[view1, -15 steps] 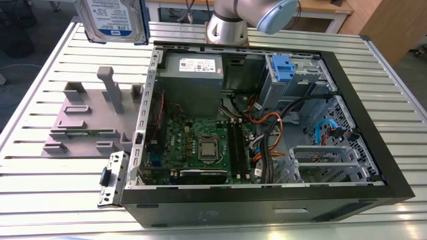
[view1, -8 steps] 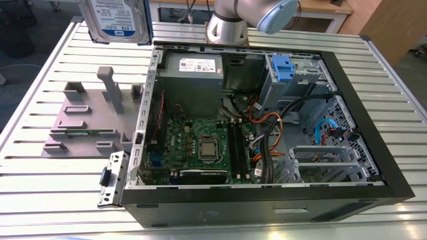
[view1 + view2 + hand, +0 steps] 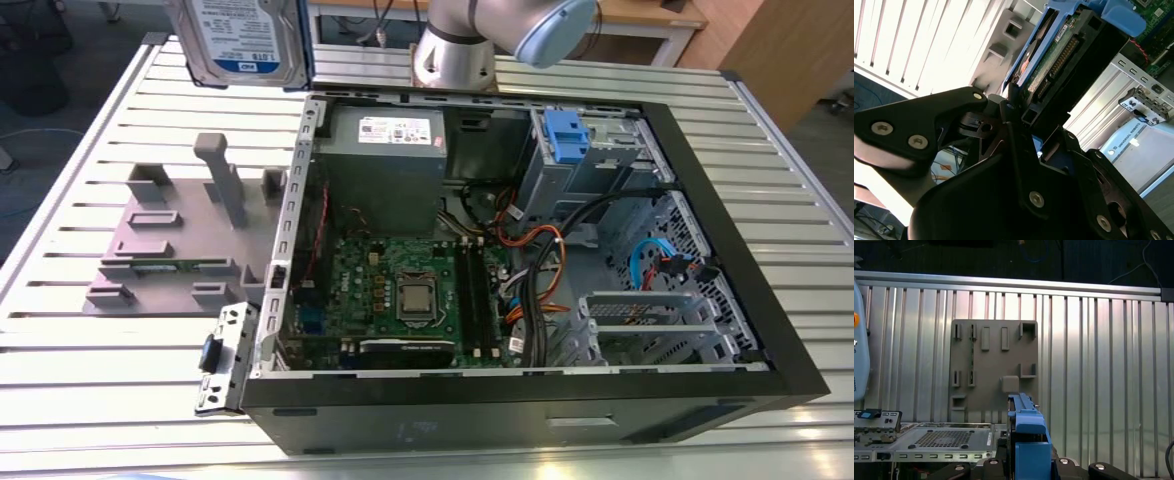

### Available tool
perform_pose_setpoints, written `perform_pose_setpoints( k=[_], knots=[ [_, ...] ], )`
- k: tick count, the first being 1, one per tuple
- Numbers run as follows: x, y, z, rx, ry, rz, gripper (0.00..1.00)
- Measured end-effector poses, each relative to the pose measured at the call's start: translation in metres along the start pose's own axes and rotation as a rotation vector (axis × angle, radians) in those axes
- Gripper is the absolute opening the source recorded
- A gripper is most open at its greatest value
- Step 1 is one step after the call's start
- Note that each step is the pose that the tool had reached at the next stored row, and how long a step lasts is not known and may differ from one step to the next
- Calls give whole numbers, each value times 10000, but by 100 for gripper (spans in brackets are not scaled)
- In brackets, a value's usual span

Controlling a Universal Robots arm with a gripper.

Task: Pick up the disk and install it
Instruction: 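Pick up the disk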

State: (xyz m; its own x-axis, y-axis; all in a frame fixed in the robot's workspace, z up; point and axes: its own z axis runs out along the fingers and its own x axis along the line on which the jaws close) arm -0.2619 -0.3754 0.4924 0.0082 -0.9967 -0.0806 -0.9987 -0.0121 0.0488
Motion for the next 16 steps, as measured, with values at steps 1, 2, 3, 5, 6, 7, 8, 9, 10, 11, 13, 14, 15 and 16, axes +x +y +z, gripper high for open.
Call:
perform_pose_setpoints(
  k=[1,2,3,5,6,7,8,9,10,11,13,14,15,16],
  knots=[
    [0,-9,0,0,0,0,37],
    [0,-19,0,0,0,0,37],
    [0,-28,-1,-1,1,0,37],
    [0,-46,-1,-1,1,0,37],
    [1,-54,-1,-1,0,0,37],
    [1,-63,-1,-1,0,0,37],
    [1,-73,-2,-1,0,1,37],
    [1,-82,-2,-1,0,0,37],
    [1,-91,-2,-1,0,1,37],
    [1,-99,-2,0,0,0,37],
    [1,-118,-2,-1,1,1,37],
    [1,-126,-2,-1,0,0,37],
    [1,-135,-2,0,0,0,37],
    [2,-143,-2,0,0,1,37]
  ],
)
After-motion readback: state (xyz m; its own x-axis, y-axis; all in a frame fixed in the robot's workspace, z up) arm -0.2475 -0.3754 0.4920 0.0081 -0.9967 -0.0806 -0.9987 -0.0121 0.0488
